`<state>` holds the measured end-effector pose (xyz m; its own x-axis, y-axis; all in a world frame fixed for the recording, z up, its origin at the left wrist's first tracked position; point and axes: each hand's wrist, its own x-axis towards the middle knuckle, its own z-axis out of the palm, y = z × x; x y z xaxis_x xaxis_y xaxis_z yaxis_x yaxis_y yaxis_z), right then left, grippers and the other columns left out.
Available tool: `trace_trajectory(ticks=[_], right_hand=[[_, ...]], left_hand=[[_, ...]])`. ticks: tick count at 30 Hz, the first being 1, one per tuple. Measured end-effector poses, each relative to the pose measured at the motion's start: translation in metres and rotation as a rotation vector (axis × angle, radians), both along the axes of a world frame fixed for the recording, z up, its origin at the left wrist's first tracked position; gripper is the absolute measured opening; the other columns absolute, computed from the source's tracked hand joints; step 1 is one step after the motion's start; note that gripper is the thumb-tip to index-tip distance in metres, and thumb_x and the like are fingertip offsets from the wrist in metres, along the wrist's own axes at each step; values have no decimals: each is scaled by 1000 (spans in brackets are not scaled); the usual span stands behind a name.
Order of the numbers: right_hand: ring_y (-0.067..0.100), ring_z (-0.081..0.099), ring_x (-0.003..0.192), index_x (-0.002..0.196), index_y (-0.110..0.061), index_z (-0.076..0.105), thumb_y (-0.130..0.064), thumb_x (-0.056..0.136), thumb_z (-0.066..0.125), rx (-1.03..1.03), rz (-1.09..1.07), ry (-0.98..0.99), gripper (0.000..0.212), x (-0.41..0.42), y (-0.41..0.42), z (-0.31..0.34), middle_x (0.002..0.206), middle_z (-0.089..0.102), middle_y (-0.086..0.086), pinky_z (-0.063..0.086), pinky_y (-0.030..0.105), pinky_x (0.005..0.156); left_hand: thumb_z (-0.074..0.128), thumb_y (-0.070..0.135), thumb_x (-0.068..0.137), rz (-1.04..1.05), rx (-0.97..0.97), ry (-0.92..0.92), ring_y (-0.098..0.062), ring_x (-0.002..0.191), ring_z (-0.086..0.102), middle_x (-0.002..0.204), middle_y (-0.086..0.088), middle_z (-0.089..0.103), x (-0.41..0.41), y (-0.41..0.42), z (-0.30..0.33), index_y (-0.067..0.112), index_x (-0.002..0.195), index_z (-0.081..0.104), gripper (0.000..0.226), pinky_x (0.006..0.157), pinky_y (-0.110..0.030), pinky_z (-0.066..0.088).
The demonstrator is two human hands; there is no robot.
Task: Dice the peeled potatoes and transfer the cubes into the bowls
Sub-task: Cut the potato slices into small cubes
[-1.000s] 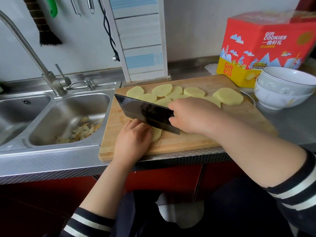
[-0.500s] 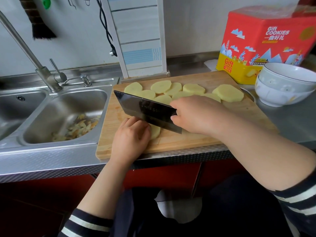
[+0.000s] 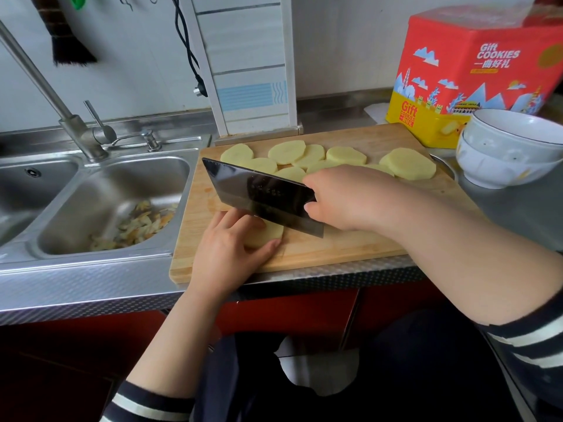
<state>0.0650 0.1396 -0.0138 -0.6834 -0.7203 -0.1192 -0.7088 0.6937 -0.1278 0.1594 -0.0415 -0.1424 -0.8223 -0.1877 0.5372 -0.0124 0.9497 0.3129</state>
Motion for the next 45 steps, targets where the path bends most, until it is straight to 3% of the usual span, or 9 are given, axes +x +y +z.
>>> trace_trajectory(ticks=[7,13,19,24,29,38,40,45], right_hand=[[16,48,65,94,-15,53,-14,97,43,100,14,4,11,9,-7,-5,80,53,1,36,27,49],[22,58,48,97,-15,59,-24,95,48,-3,-62,-132,14,-4,-3,1,75,65,8,42,24,48],[21,60,57,96,-19,61,-29,95,51,-106,-36,-72,14,1,0,12,77,64,5,42,26,50],[15,53,60,99,-19,58,-30,96,50,-48,3,-52,14,7,-1,10,79,60,0,36,26,50],[17,49,58,90,-15,56,-26,96,48,3,-4,-64,15,9,-4,2,74,56,1,33,27,50],[15,36,43,93,-10,58,-15,98,44,89,-20,-77,15,13,-11,-1,62,43,1,28,23,41],[15,37,44,98,-7,62,-18,97,45,64,-32,-85,19,12,-8,-2,60,43,0,29,23,43],[16,50,59,80,-18,53,-23,95,49,-33,-29,-42,17,13,-24,-10,72,54,0,33,26,48]], left_hand=[[59,62,79,11,21,38,-12,85,45,94,6,60,1,-1,-3,19,89,68,45,67,-25,37],[61,60,80,8,16,29,-14,86,47,94,7,60,2,0,-2,19,89,68,43,68,-27,42],[53,46,90,29,16,90,-11,84,48,89,6,61,4,2,-2,16,82,67,35,67,-23,38],[60,32,89,46,25,98,-8,80,42,86,5,61,4,1,-3,14,79,65,21,64,-24,33],[53,38,89,34,24,89,-14,80,49,85,5,60,4,-1,-4,14,81,66,28,63,-24,35],[52,39,90,18,33,95,-18,81,52,87,3,61,5,-1,-5,13,83,67,31,61,-30,43],[52,38,90,20,25,100,-19,81,52,87,3,61,5,-1,-6,13,83,68,31,61,-33,45],[54,38,90,24,14,120,-20,81,53,86,2,63,6,-1,-7,12,82,69,31,60,-35,49]])
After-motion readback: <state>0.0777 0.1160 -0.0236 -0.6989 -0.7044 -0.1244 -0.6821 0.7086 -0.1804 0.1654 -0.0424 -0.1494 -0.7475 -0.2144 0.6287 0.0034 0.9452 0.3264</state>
